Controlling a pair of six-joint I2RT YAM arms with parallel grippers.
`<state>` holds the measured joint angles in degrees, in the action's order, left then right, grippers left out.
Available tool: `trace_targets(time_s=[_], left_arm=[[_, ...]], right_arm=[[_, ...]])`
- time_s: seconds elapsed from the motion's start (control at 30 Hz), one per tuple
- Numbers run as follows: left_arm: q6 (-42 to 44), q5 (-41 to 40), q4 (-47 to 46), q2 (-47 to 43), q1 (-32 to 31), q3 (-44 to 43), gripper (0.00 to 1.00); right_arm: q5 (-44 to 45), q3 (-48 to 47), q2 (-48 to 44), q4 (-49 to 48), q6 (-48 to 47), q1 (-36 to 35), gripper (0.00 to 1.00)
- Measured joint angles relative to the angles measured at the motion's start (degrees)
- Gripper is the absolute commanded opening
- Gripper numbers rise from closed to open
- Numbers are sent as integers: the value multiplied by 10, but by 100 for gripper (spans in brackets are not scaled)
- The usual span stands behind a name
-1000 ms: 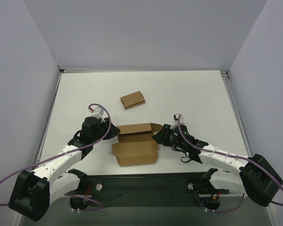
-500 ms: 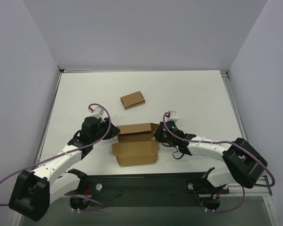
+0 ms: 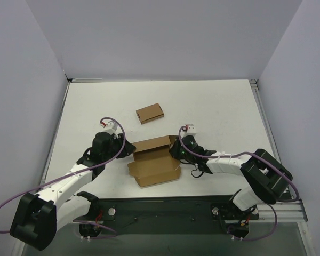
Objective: Fold the paper box
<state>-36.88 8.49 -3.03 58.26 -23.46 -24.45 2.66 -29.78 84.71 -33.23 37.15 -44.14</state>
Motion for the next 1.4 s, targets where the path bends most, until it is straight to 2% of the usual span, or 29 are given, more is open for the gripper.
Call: trace_targets(time_s=[0.5, 0.63, 0.77, 0.8, 0.87, 0.9, 1.0, 1.07, 1.23, 1.4], left_arm=[[1, 3, 0, 1, 0, 0, 41], [2, 3, 0, 3, 0, 0, 41], [6, 4, -3, 7, 0, -1, 41], [7, 5, -3, 7, 0, -2, 41], [12, 6, -3, 9, 1, -3, 41], [14, 7, -2, 10, 2, -4, 41], [19, 9, -2, 12, 4, -8, 41], [21, 10, -2, 12, 6, -8, 41], [24, 12, -2, 12, 8, -8, 41], [26, 12, -2, 12, 8, -8, 40]], right_arm=[[-33, -16, 74, -35, 5, -2, 10], [-34, -7, 52, -22, 3, -2, 20], [-35, 36, -43, 10, -2, -2, 30], [-35, 46, -67, 18, -4, 0, 37], [-38, 70, -133, 39, -15, 10, 46], [-39, 78, -166, 56, -20, 17, 54], [-43, 83, -252, 104, -40, 59, 64], [-49, 73, -290, 133, -50, 97, 67], [-116, -9, -254, 171, -81, 191, 69], [-184, -66, -169, 179, -145, 204, 70]])
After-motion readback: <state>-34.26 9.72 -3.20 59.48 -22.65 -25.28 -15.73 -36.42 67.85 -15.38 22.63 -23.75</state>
